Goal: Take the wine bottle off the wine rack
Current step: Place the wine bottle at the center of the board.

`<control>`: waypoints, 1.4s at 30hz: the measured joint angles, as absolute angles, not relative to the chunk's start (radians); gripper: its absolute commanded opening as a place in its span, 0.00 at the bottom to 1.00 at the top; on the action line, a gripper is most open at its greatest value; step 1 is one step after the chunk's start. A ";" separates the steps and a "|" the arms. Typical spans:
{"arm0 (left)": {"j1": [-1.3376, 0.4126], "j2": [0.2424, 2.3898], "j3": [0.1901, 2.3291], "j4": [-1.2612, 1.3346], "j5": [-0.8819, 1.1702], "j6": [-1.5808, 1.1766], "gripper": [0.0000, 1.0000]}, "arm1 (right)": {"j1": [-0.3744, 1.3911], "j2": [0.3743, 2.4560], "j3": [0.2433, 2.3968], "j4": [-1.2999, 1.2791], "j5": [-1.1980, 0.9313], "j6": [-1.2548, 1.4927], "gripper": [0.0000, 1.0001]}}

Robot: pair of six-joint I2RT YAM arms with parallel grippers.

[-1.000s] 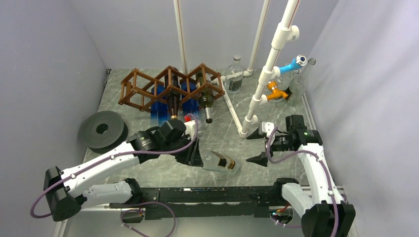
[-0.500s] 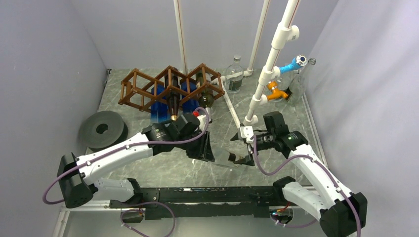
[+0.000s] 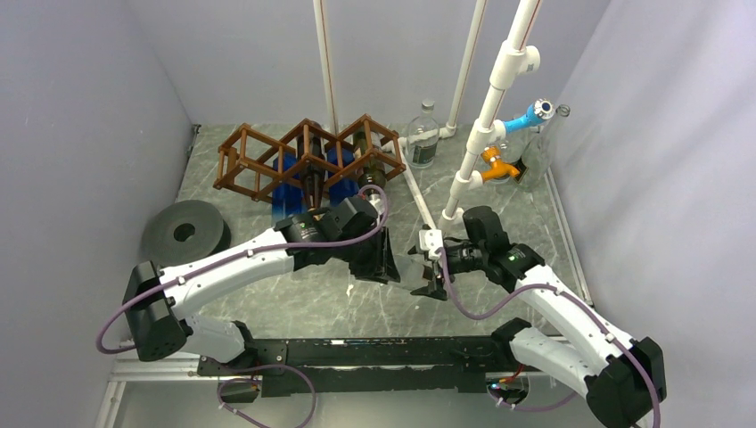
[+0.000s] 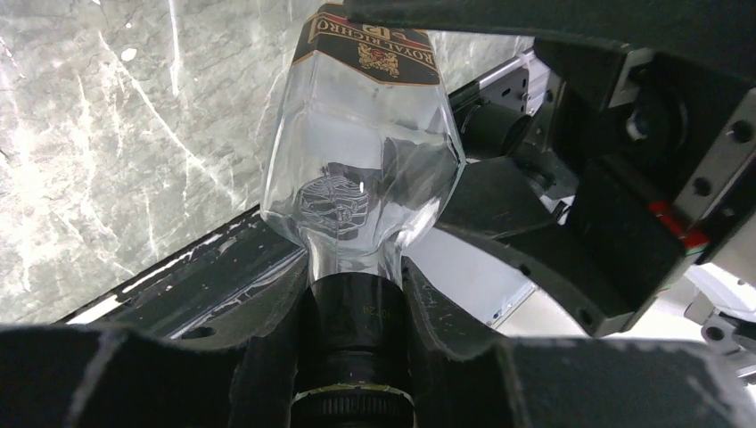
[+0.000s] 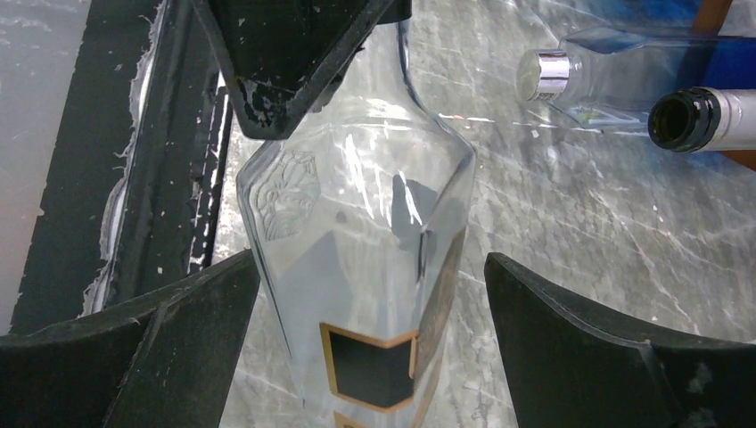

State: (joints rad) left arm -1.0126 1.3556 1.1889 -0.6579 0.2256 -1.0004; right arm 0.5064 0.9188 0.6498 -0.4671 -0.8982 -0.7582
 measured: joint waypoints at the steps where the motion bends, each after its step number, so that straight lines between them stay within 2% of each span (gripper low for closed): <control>1: -1.014 1.361 1.196 -0.659 0.222 -1.011 0.00 | 0.513 0.919 0.643 -0.450 -0.889 -0.746 0.99; 8: -1.022 1.398 1.231 -0.656 0.205 -1.071 0.00 | 0.561 0.924 0.628 -0.377 -0.839 -0.703 0.95; 11: -1.025 1.413 1.243 -0.659 0.200 -1.098 0.00 | 0.573 0.928 0.625 -0.347 -0.817 -0.688 0.88; 15: -1.026 1.429 1.257 -0.664 0.187 -1.130 0.00 | 0.590 0.932 0.614 -0.317 -0.794 -0.675 0.68; 19: -1.025 1.431 1.257 -0.665 0.180 -1.158 0.02 | 0.595 0.933 0.610 -0.307 -0.789 -0.682 0.37; 22: -1.025 1.431 1.256 -0.664 0.179 -1.169 0.15 | 0.595 0.933 0.610 -0.307 -0.789 -0.689 0.20; 24: -1.025 1.427 1.246 -0.654 0.179 -1.174 0.30 | 0.594 0.933 0.610 -0.310 -0.788 -0.695 0.12; 26: -1.025 1.415 1.224 -0.631 0.182 -1.183 0.49 | 0.595 0.933 0.610 -0.317 -0.789 -0.703 0.07; 29: -1.027 1.381 1.182 -0.573 0.193 -1.199 0.67 | 0.592 0.933 0.611 -0.327 -0.795 -0.711 0.01; 32: -1.029 1.317 1.143 -0.503 0.199 -1.216 0.75 | 0.582 0.932 0.611 -0.332 -0.816 -0.718 0.00; 38: -1.029 1.213 1.066 -0.415 0.205 -1.220 0.79 | 0.558 0.931 0.616 -0.358 -0.860 -0.744 0.00; 42: -1.029 1.165 1.049 -0.404 0.192 -1.186 0.86 | 0.528 0.927 0.620 -0.405 -0.897 -0.768 0.00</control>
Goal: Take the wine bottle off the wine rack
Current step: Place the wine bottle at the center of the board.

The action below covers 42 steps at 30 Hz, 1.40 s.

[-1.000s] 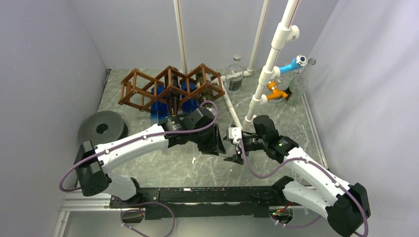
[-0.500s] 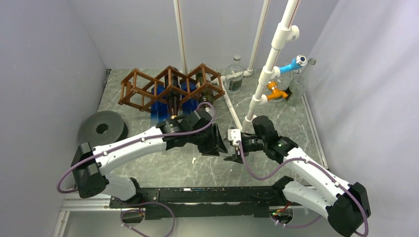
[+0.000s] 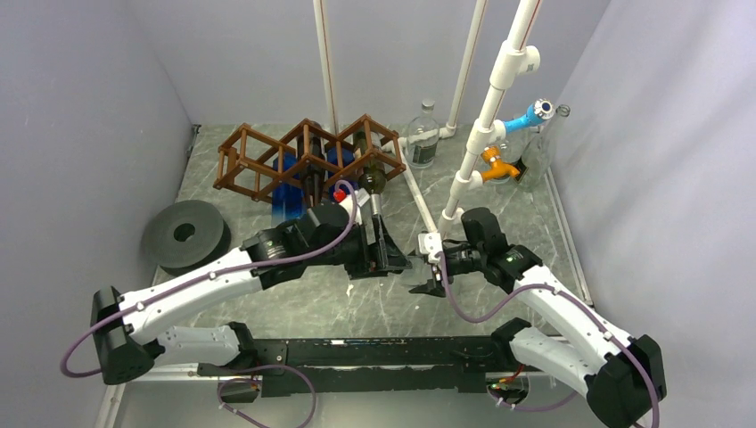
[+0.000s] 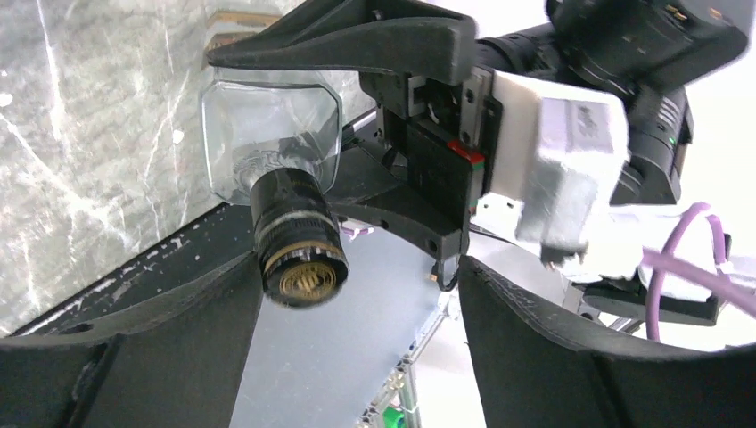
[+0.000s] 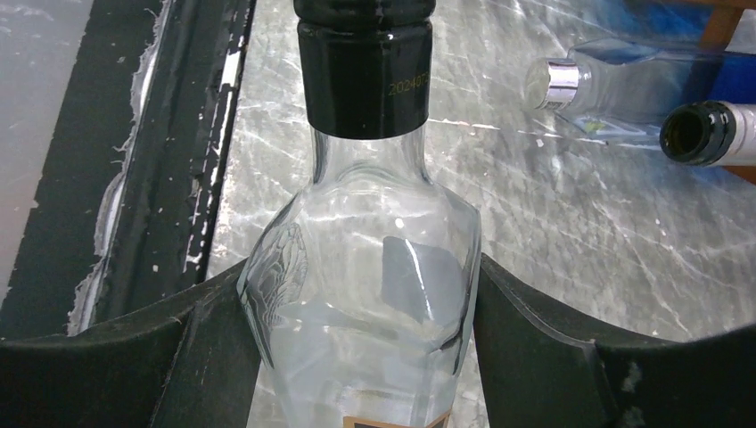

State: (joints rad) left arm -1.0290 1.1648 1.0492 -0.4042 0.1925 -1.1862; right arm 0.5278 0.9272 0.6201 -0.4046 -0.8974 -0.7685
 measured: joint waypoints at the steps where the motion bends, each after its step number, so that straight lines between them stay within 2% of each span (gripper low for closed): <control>1: -1.029 1.151 1.048 -0.405 0.186 -1.174 0.88 | 0.520 0.925 0.622 -0.418 -0.905 -0.775 0.00; 6: -1.029 1.043 1.004 -0.379 0.155 -1.081 0.93 | 0.459 0.911 0.630 -0.500 -0.964 -0.815 0.00; 15: -1.029 0.894 0.914 -0.341 0.060 -0.891 0.95 | 0.315 0.905 0.657 -0.672 -1.060 -0.911 0.00; 18: -1.029 0.827 0.879 -0.319 -0.002 -0.825 0.99 | 0.259 0.905 0.669 -0.739 -1.079 -0.955 0.00; 27: -1.029 0.607 0.778 -0.205 -0.210 -0.670 0.99 | 0.105 0.884 0.706 -0.919 -1.112 -1.097 0.00; 32: -1.029 0.662 0.923 -0.260 -0.307 -0.651 1.00 | 0.042 0.873 0.711 -0.976 -1.131 -1.131 0.00; 42: -1.029 0.923 1.429 -0.464 -0.387 -0.780 0.99 | -0.060 0.886 0.734 -1.060 -1.142 -1.210 0.00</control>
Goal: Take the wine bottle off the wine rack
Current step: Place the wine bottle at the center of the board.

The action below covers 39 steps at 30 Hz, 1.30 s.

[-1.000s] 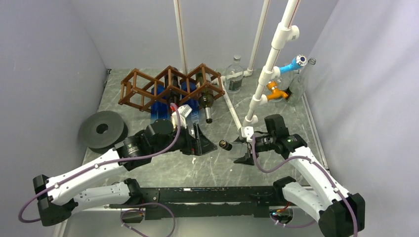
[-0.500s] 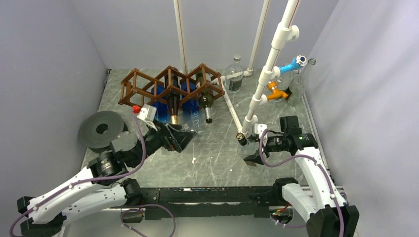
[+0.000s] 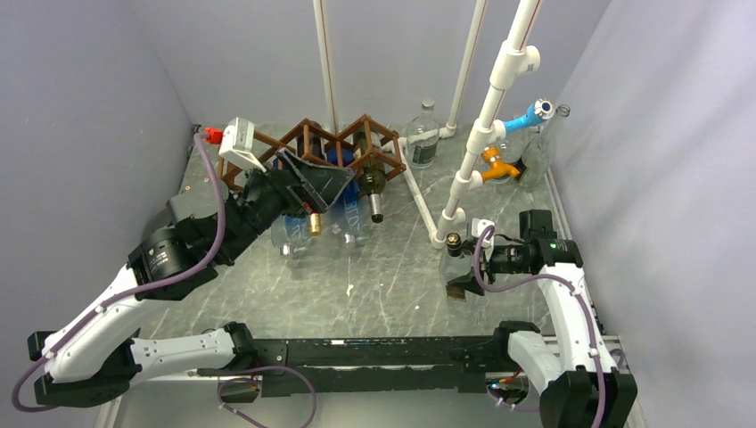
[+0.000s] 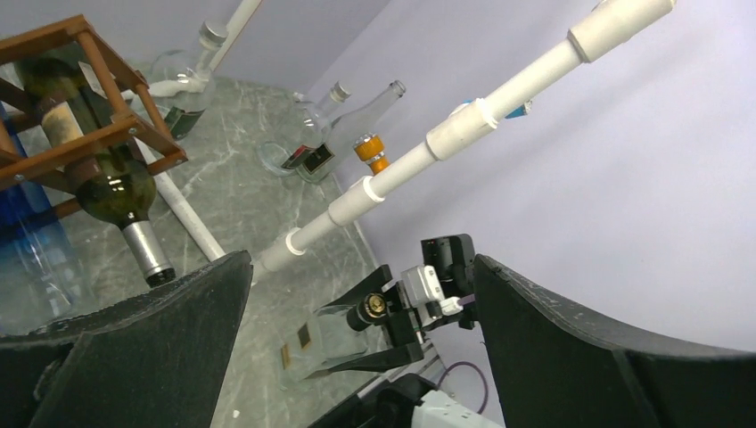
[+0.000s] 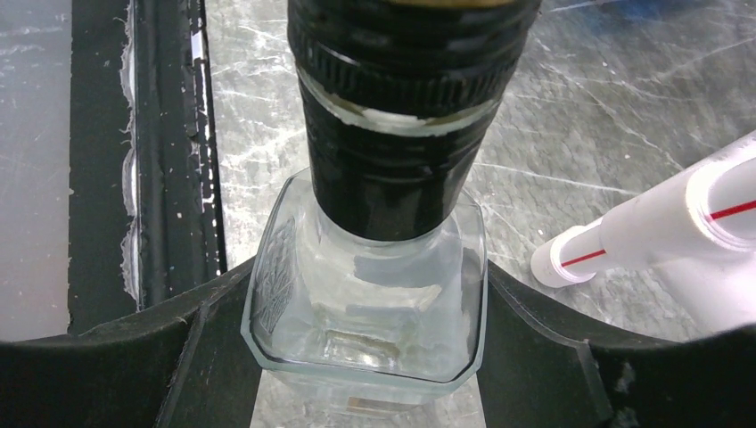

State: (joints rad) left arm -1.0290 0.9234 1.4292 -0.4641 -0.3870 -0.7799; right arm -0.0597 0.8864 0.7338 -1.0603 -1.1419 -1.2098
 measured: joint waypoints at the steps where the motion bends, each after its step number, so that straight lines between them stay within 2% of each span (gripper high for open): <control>1: -1.029 0.931 1.443 -0.473 -0.389 -0.791 0.99 | -0.064 0.891 0.736 -1.066 -1.143 -1.217 0.00; 14: -1.029 1.000 1.611 -0.579 -0.378 -0.902 1.00 | -0.099 0.928 0.750 -1.098 -1.161 -1.250 0.00; 26: -1.029 1.003 1.615 -0.609 -0.382 -0.881 0.99 | -0.113 0.927 0.750 -1.098 -1.161 -1.248 0.00; 29: -1.028 0.981 1.552 -0.569 -0.408 -0.786 1.00 | -0.124 0.927 0.750 -1.098 -1.161 -1.245 0.00; 35: -0.984 0.862 1.252 -0.368 -0.359 -0.437 1.00 | -0.175 0.910 0.750 -1.094 -1.161 -1.230 0.00; 39: -0.865 0.821 1.088 -0.247 -0.254 -0.284 1.00 | -0.223 0.896 0.750 -1.090 -1.162 -1.225 0.00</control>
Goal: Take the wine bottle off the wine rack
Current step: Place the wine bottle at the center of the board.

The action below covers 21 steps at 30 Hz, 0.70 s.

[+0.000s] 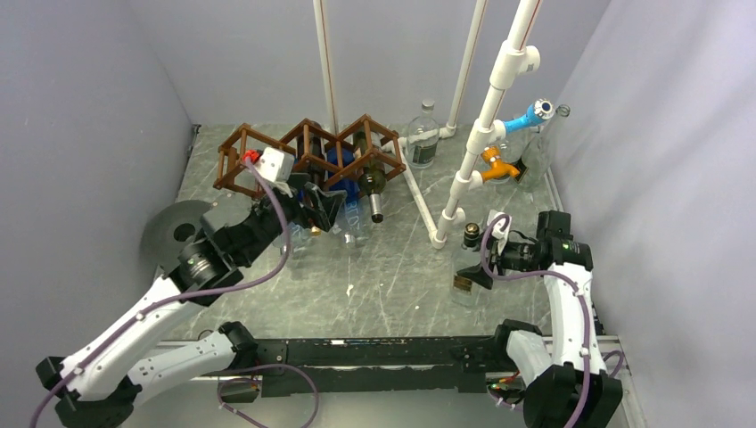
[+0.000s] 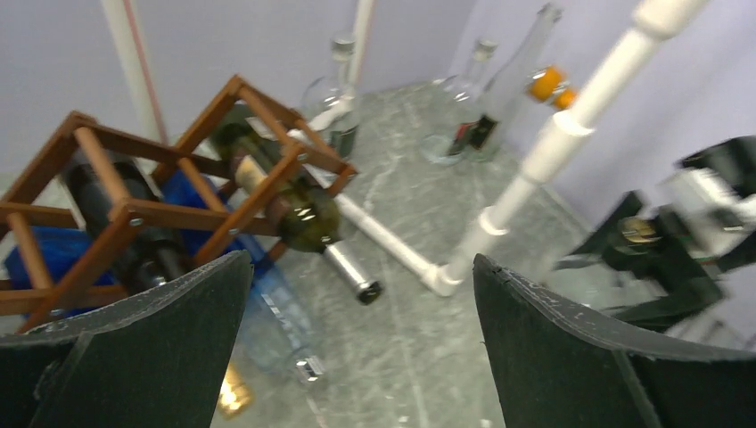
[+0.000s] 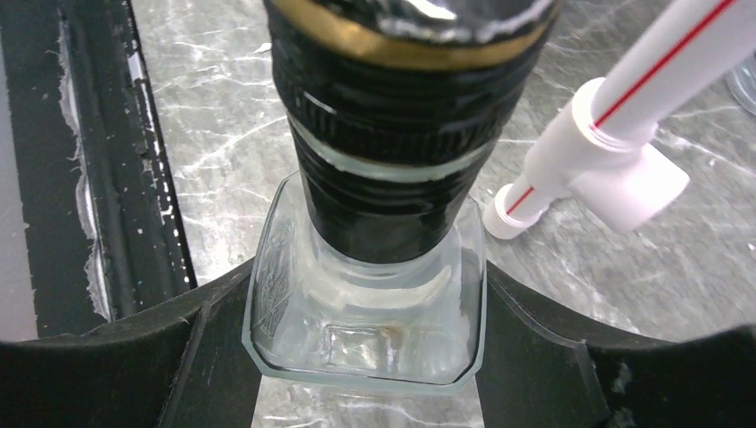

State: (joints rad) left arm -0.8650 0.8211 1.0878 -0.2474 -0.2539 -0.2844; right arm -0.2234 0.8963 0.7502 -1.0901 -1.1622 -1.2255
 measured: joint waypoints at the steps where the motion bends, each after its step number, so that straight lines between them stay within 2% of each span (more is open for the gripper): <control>1: -0.830 0.821 1.057 -0.224 -0.227 -0.263 0.99 | -0.236 0.892 0.750 -1.090 -1.163 -1.224 0.00; 8: -0.715 0.854 0.903 -0.130 -0.127 -0.152 0.98 | -0.334 0.855 0.750 -1.078 -1.190 -1.194 0.00; 21: -0.677 0.691 0.800 -0.017 -0.169 -0.054 1.00 | -0.501 0.825 0.749 -0.934 -1.222 -1.010 0.00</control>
